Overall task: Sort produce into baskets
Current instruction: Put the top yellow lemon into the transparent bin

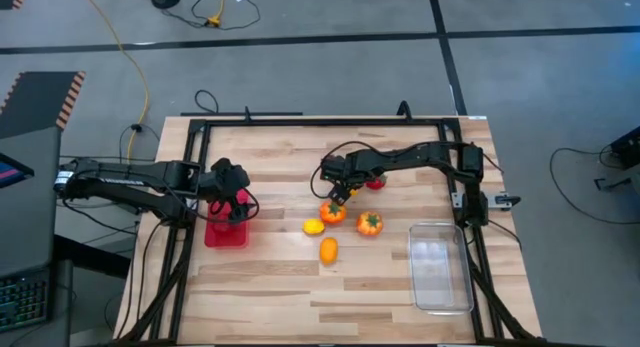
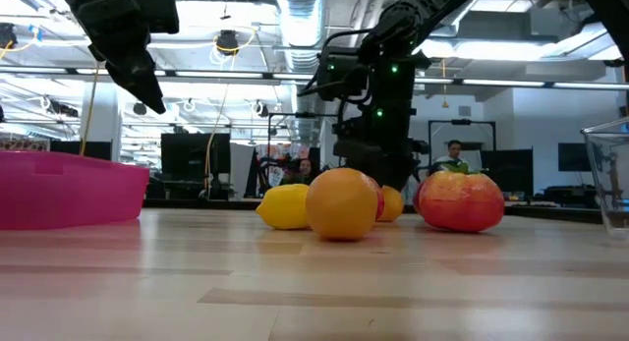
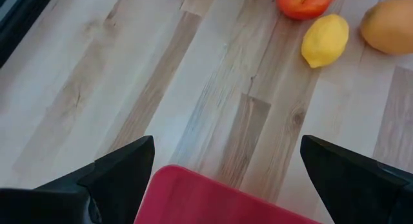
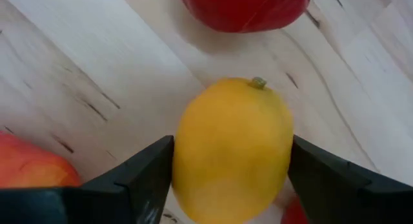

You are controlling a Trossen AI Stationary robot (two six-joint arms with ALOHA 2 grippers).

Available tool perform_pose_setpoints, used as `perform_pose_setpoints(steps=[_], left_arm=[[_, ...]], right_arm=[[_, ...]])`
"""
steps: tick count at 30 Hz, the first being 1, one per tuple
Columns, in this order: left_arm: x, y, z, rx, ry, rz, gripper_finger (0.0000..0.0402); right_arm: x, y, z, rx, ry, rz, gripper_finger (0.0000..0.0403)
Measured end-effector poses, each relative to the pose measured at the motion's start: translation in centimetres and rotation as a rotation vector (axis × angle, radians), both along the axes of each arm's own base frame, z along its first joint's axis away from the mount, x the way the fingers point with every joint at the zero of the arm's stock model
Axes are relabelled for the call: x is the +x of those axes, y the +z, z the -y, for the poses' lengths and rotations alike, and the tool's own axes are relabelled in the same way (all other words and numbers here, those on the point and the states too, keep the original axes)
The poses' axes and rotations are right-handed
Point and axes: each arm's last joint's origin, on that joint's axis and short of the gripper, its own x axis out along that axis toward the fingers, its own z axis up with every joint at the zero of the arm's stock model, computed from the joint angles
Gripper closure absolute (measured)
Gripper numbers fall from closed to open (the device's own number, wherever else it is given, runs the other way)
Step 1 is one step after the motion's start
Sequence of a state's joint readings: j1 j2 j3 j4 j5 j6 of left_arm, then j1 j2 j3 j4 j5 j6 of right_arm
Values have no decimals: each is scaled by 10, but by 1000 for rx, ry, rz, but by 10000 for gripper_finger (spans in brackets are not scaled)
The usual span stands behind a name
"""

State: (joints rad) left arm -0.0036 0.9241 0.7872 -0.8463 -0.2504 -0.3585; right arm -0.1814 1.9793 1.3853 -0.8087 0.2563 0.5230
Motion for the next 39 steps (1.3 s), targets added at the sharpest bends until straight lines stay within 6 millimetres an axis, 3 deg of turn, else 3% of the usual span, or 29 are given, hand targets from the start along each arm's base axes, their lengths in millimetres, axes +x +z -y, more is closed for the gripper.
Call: perform_pose_setpoints(steps=[8, 17, 23, 30, 39], left_arm=[[0, 0, 0, 0, 0, 0, 24], [0, 0, 0, 0, 0, 0, 24], [0, 0, 0, 0, 0, 0, 24], [0, 0, 0, 0, 0, 0, 24], [0, 0, 0, 9, -15, -4, 24]], right_arm=[[-1, 4, -1, 28, 37, -34, 127], [-4, 51, -18, 39, 106, -114, 128], [-18, 92, -47, 32, 182, -83, 128], [-53, 133, -90, 52, 257, -64, 128], [-99, 152, -146, 119, 179, -181, 128]])
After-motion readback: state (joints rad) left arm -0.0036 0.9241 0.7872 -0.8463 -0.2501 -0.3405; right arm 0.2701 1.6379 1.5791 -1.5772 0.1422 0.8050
